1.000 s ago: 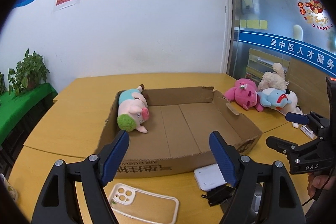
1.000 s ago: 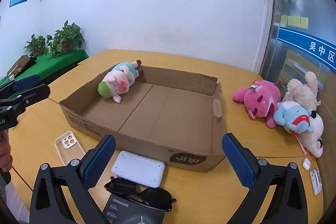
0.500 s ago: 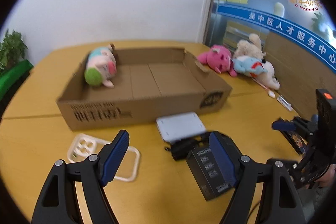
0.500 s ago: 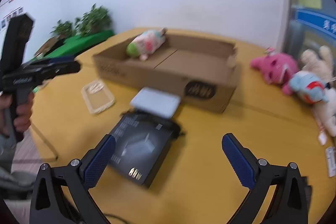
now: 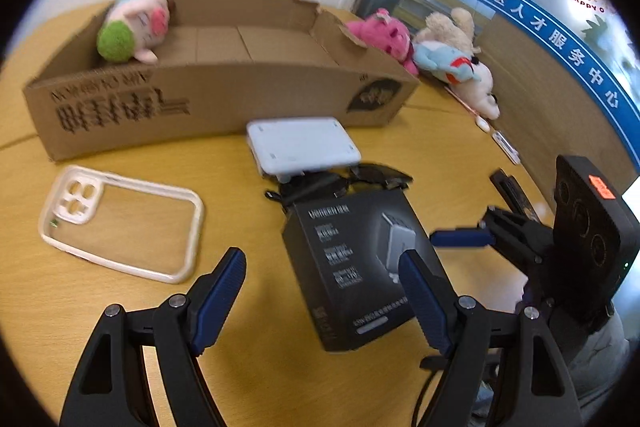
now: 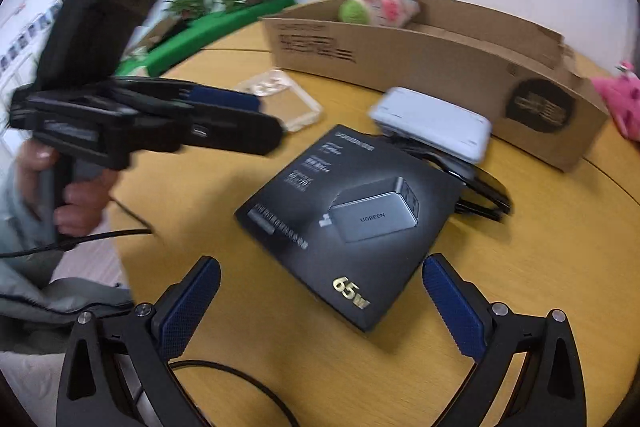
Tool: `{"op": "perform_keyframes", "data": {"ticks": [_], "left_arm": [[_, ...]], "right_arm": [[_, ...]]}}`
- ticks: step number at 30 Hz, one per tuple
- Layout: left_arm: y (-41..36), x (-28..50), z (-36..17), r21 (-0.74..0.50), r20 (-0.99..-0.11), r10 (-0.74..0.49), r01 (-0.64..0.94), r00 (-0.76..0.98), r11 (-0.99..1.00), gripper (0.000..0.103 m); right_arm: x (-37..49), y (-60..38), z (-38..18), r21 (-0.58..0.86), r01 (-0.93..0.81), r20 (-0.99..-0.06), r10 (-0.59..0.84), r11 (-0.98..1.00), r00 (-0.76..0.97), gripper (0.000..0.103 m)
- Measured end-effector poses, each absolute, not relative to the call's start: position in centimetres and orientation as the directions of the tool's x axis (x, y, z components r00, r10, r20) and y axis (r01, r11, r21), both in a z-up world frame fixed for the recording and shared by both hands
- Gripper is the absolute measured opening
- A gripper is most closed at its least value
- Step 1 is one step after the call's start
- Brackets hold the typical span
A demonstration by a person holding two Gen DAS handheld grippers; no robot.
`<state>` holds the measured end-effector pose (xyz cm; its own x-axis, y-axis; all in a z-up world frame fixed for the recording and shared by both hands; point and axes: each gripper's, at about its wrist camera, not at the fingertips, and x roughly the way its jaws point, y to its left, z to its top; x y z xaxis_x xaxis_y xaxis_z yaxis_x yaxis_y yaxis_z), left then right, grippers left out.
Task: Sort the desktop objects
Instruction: 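Grasp the black UGREEN charger box with the left tool and lift it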
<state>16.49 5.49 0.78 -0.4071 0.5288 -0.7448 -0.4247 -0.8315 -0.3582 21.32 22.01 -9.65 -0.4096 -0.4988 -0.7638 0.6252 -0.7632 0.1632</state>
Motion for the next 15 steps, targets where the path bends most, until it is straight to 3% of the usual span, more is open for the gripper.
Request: {"op": "perform_keyframes", "data": {"ticks": [8, 11, 15], "left_arm": [[7.1, 14.5, -3.3, -0.546, -0.714, 0.663, -0.412, -0.227, -0.729, 0.074], [7.3, 14.5, -3.2, -0.574, -0.691, 0.692, -0.423, -0.208, -0.701, 0.063], [7.0, 14.9, -2.6, -0.544, -0.704, 0.673, -0.436, -0.227, -0.717, 0.061]], "right_arm": [[20.4, 23.3, -10.9, 0.142, 0.582, -0.803, -0.437, -0.801, -0.405, 0.102], [20.2, 22.6, -11.4, 0.116, 0.588, -0.811, -0.418, -0.801, -0.409, 0.101], [19.4, 21.9, -12.0, 0.093, 0.579, -0.812, -0.398, -0.81, -0.426, 0.1]]}}
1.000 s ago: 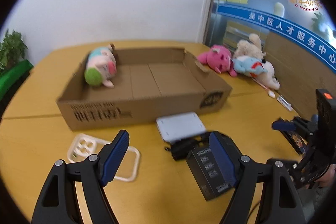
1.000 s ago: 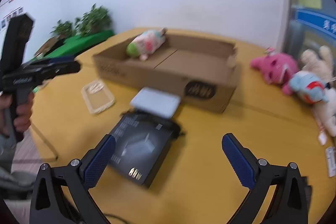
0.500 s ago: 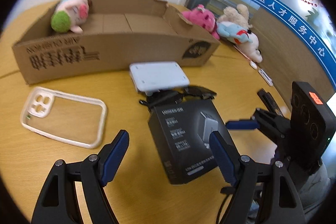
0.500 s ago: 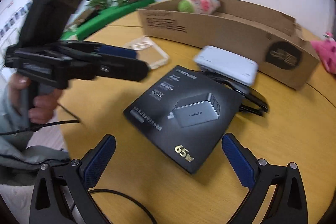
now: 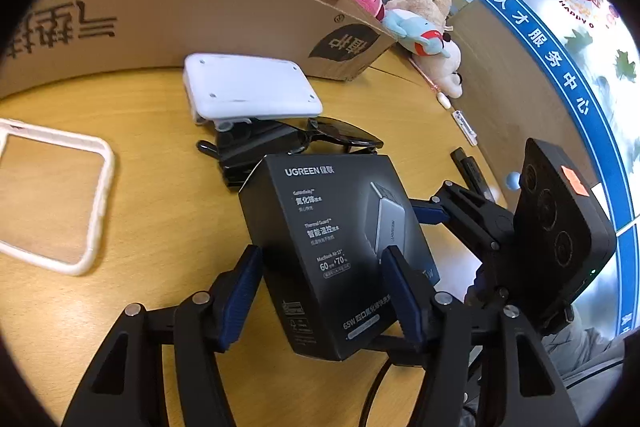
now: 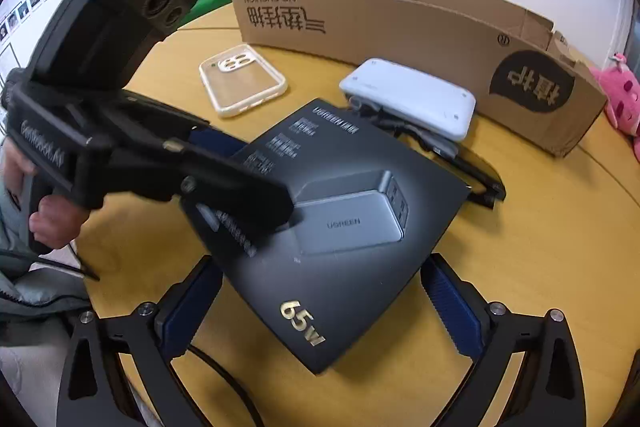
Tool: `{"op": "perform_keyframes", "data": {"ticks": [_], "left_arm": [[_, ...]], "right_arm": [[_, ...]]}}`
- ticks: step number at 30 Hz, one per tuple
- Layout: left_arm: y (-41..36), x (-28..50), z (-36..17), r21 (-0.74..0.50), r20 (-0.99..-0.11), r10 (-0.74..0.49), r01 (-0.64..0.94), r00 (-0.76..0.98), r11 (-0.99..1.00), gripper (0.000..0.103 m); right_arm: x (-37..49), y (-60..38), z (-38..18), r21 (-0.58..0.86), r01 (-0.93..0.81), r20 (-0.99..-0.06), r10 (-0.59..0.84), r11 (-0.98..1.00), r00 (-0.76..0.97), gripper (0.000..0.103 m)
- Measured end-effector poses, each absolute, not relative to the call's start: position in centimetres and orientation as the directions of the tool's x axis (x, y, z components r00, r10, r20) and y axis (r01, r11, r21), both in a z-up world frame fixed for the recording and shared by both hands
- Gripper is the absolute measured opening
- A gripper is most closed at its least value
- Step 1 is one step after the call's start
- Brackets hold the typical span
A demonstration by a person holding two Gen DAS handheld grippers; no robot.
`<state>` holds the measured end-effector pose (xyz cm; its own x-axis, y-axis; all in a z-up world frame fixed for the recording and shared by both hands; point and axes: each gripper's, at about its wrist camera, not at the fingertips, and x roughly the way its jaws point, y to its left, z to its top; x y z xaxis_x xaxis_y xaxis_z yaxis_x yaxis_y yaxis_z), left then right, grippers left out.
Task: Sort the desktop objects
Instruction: 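Grasp the black UGREEN charger box with the left tool and lift it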
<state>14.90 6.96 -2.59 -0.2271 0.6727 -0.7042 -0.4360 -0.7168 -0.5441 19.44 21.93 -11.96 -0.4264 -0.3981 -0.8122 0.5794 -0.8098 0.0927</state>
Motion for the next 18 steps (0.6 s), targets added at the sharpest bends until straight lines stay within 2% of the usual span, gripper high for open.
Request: {"op": "perform_keyframes", "data": {"ticks": [5, 11, 18], "left_arm": [[6.3, 16.0, -0.7, -0.472, -0.713, 0.625, -0.441, -0.318, -0.763, 0.061], [4.7, 15.6, 4.1, -0.431, -0.66, 0.61, -0.444, -0.438, -0.786, 0.061], [3.2, 12.4, 11.7, -0.363, -0.57, 0.592, -0.472, -0.569, -0.803, 0.061]], "right_arm": [[19.7, 20.3, -11.3, 0.037, 0.6, -0.798, -0.385, -0.799, -0.463, 0.099], [19.3, 19.8, -7.3, 0.033, 0.606, -0.734, -0.431, -0.795, -0.525, 0.099], [16.1, 18.1, -0.4, -0.05, 0.613, -0.659, -0.435, -0.789, -0.614, 0.099]]}}
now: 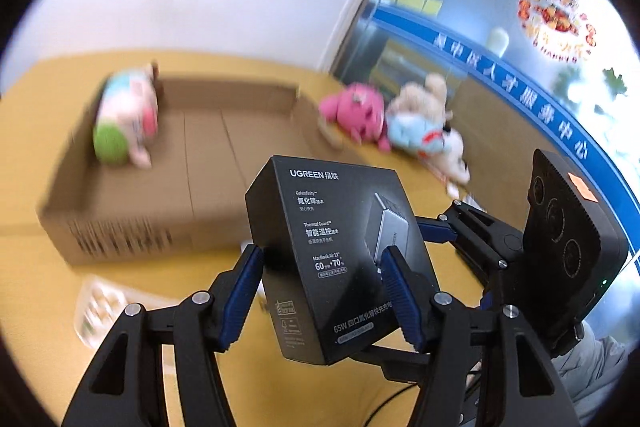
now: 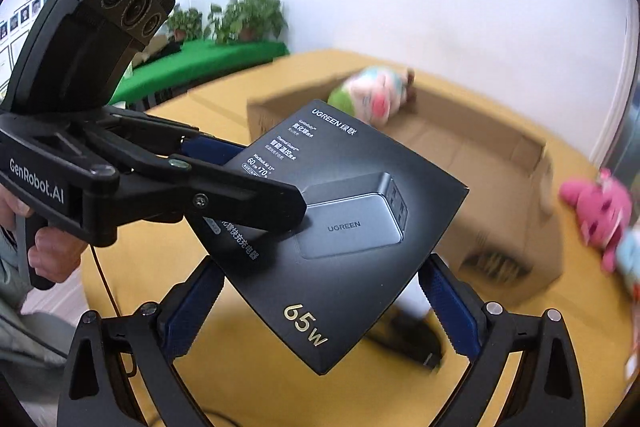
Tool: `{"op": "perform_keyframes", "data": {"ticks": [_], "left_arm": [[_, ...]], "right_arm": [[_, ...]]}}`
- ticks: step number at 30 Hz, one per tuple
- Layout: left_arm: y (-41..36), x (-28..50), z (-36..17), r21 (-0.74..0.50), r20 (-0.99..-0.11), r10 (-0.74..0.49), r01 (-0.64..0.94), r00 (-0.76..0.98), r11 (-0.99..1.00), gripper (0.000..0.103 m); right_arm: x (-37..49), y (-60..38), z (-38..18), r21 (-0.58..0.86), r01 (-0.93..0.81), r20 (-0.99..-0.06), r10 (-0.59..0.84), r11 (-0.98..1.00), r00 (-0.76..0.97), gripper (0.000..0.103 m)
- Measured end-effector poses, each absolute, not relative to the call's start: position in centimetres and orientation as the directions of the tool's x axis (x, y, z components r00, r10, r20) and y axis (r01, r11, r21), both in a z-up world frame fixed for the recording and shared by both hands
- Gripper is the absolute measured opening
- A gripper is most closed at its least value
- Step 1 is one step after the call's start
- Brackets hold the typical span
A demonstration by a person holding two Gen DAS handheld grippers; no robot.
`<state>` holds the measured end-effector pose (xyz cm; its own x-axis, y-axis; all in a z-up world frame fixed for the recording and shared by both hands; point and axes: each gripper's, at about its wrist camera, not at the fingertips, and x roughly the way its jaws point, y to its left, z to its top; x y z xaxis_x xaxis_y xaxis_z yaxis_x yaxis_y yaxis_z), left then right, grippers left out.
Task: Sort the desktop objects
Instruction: 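Grasp the black UGREEN charger box with the left tool and lift it, then carry the charger box into the cardboard box and release it beside the pig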
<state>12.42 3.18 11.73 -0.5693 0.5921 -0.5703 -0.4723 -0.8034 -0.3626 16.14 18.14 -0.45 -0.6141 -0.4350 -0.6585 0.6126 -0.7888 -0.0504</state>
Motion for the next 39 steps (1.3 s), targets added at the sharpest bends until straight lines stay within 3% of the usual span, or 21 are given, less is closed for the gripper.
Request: {"op": "perform_keyframes", "data": {"ticks": [13, 22, 33, 39], "left_arm": [[1.2, 6.7, 25.3, -0.175, -0.383, 0.548, -0.524, -0.744, -0.834, 0.061], [0.9, 0.9, 28.6, -0.159, -0.351, 0.522, -0.5, -0.777, -0.851, 0.061], [1.9, -9.6, 24.7, -0.207, -0.442, 0.49, -0.446, -0.751, -0.871, 0.061], [1.9, -15.5, 18.8, -0.26, -0.551, 0.472, -0.396, -0.688, -0.881, 0.061]], "right_arm": [[8.3, 16.3, 14.5, -0.165, 0.604, -0.444, -0.489, -0.779, -0.751, 0.099], [2.0, 15.3, 19.8, -0.183, 0.607, -0.419, -0.497, -0.773, -0.76, 0.099], [-10.1, 15.6, 17.7, -0.118, 0.63, -0.52, -0.492, -0.768, -0.698, 0.099], [-17.3, 15.4, 11.2, -0.039, 0.653, -0.609, -0.5, -0.757, -0.616, 0.098]]}}
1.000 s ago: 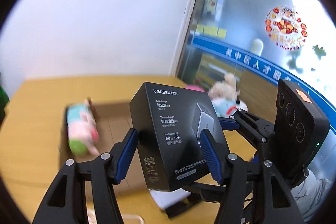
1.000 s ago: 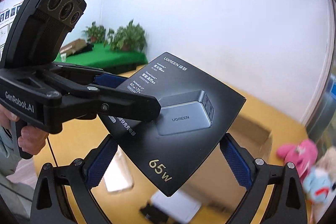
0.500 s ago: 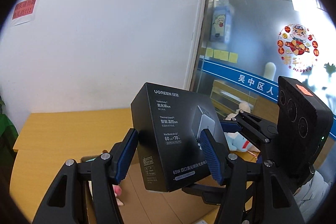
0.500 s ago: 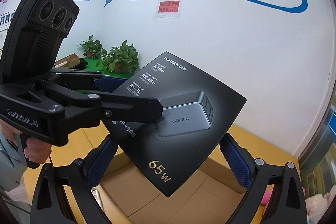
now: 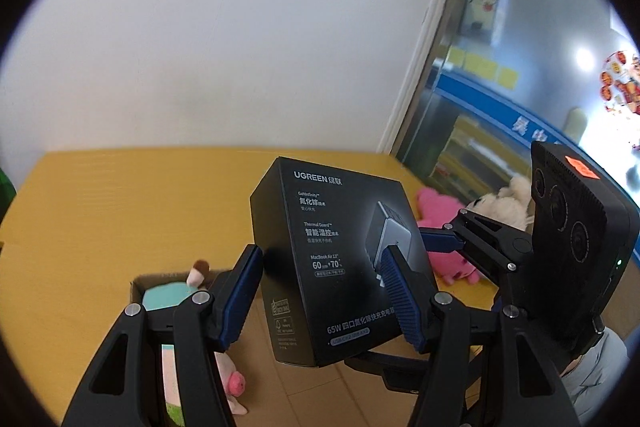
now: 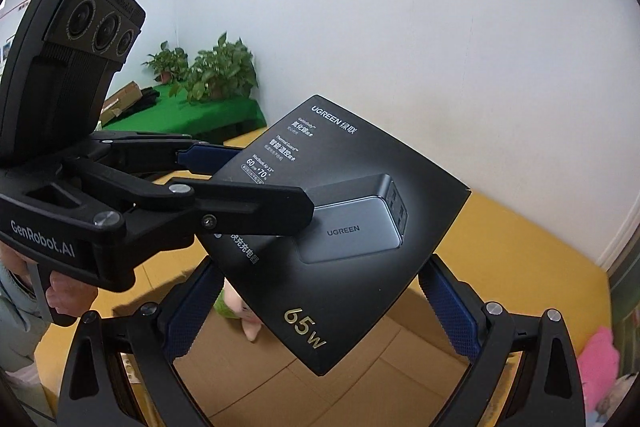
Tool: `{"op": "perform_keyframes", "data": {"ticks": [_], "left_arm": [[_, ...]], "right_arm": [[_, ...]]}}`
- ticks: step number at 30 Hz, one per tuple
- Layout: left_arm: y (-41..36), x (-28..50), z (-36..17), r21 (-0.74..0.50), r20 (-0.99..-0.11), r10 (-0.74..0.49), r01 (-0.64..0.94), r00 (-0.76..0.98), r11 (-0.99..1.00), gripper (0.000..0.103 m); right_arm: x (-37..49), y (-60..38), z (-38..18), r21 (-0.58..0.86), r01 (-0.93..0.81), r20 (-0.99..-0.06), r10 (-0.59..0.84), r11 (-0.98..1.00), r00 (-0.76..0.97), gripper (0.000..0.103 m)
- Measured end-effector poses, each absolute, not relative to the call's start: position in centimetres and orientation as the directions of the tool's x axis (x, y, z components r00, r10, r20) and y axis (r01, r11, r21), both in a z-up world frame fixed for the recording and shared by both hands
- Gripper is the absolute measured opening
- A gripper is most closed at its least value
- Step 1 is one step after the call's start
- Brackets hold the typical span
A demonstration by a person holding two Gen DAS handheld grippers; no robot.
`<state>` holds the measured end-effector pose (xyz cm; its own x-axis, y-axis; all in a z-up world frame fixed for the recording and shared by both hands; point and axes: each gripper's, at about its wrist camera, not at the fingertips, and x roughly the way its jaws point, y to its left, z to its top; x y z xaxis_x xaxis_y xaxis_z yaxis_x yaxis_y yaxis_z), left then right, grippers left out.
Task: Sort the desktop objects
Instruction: 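Carry the charger box into the cardboard box and release it beside the pig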
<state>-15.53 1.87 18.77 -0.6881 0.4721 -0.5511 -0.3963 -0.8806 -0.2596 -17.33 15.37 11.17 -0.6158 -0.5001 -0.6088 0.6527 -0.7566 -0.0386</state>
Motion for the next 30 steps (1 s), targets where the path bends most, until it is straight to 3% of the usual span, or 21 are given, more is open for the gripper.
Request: {"op": "perform_keyframes", "data": {"ticks": [13, 23, 30], "left_arm": [[2.8, -24.8, 5.4, -0.344, -0.744, 0.446, -0.288, -0.497, -0.894, 0.061], [6.4, -25.4, 3.4, -0.118, -0.873, 0.233, -0.278, -0.428, -0.953, 0.06], [5.9, -24.1, 5.0, -0.108, -0.886, 0.2, -0.233, -0.419, -0.966, 0.059]], "right_arm": [[-27.0, 15.6, -4.9, 0.152, 0.609, -0.773, -0.477, -0.779, -0.417, 0.098], [-30.0, 14.9, -10.5, 0.211, 0.596, -0.849, -0.447, -0.775, -0.281, 0.096], [-29.1, 14.8, -10.4, 0.185, 0.565, -0.877, -0.395, -0.804, -0.275, 0.096]]}}
